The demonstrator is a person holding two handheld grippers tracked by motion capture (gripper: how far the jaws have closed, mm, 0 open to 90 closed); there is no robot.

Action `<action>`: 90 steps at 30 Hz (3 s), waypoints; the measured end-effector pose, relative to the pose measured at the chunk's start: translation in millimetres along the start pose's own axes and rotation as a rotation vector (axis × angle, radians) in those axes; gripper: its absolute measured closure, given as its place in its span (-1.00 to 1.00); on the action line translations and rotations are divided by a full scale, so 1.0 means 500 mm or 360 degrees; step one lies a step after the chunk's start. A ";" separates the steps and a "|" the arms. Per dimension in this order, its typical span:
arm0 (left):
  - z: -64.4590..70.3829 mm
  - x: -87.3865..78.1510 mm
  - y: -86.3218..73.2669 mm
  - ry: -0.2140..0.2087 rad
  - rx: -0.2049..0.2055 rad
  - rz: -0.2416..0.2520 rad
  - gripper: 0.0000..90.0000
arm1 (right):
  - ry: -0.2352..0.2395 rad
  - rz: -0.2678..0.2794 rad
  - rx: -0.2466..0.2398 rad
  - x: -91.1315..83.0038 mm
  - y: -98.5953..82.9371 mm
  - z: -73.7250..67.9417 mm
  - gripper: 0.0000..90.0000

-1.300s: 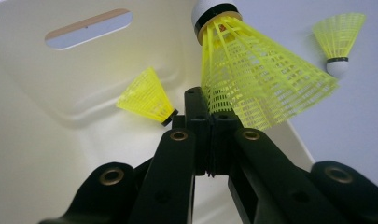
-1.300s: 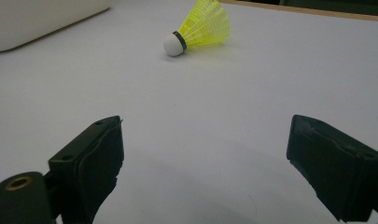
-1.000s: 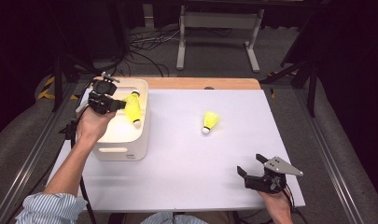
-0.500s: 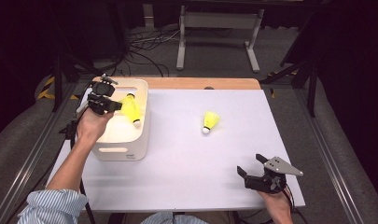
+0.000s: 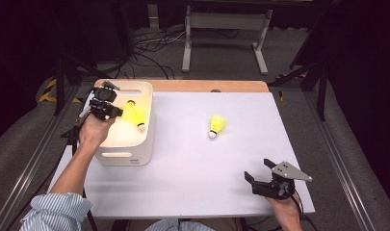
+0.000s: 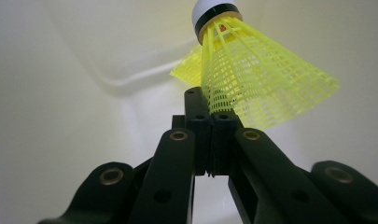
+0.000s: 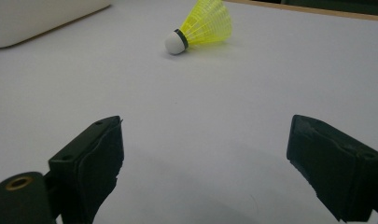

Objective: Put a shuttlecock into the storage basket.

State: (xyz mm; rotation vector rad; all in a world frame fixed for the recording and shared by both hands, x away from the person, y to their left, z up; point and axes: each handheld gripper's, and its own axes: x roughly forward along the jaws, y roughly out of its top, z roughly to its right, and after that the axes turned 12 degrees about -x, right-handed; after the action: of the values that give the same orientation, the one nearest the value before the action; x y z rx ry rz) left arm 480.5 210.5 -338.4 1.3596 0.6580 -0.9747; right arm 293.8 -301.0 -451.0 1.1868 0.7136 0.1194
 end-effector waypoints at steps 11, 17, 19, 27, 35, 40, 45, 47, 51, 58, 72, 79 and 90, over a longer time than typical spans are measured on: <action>-0.010 0.020 0.001 0.0056 -0.0031 -0.0060 0.99 | 0.0004 -0.0005 -0.0005 0.001 0.000 0.000 -0.75; -0.013 0.028 0.003 0.0087 -0.0044 -0.0095 0.99 | 0.0003 -0.0006 -0.0003 0.001 0.000 0.000 -0.75; -0.013 0.030 0.003 0.0098 -0.0051 -0.0104 0.98 | 0.0003 -0.0006 -0.0002 0.001 0.000 0.000 -0.75; -0.012 0.036 0.004 0.0126 -0.0048 -0.0138 0.97 | 0.0005 -0.0003 -0.0002 0.001 0.000 0.000 -0.75; -0.010 0.037 0.003 0.0118 -0.0022 -0.0143 0.72 | 0.0003 -0.0007 0.0002 0.001 0.000 0.001 -0.76; -0.008 0.035 0.002 0.0117 -0.0019 -0.0153 0.45 | 0.0005 -0.0007 0.0001 0.001 0.000 0.000 -0.76; -0.003 0.025 0.001 0.0067 -0.0027 -0.0136 0.23 | 0.0008 -0.0003 0.0001 0.001 0.000 0.001 -0.76; 0.001 0.022 0.000 0.0059 -0.0026 -0.0120 0.16 | 0.0008 -0.0002 0.0000 0.000 0.000 0.001 -0.76; 0.006 0.014 0.002 0.0038 -0.0019 -0.0088 0.07 | 0.0006 0.0001 0.0002 0.000 0.000 0.001 -0.76; 0.021 0.002 -0.007 0.0041 0.0016 -0.0065 -0.06 | 0.0000 0.0006 0.0001 -0.001 0.001 0.001 -0.76; 0.031 -0.010 -0.013 -0.0044 0.0014 -0.0024 -0.19 | -0.0003 0.0014 -0.0006 -0.003 0.001 0.000 -0.75; 0.050 -0.007 -0.014 -0.0074 0.0058 -0.0013 -0.21 | -0.0003 0.0009 0.0001 -0.001 0.002 0.001 -0.75; 0.052 -0.022 -0.018 -0.0107 0.0056 0.0030 -0.21 | -0.0005 0.0003 -0.0008 0.000 0.003 -0.001 -0.75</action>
State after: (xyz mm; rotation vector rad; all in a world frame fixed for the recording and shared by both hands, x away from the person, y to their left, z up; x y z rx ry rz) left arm 464.0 187.7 -330.0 1.3557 0.5789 -1.0169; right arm 293.8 -299.9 -449.8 1.1826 0.7090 0.1212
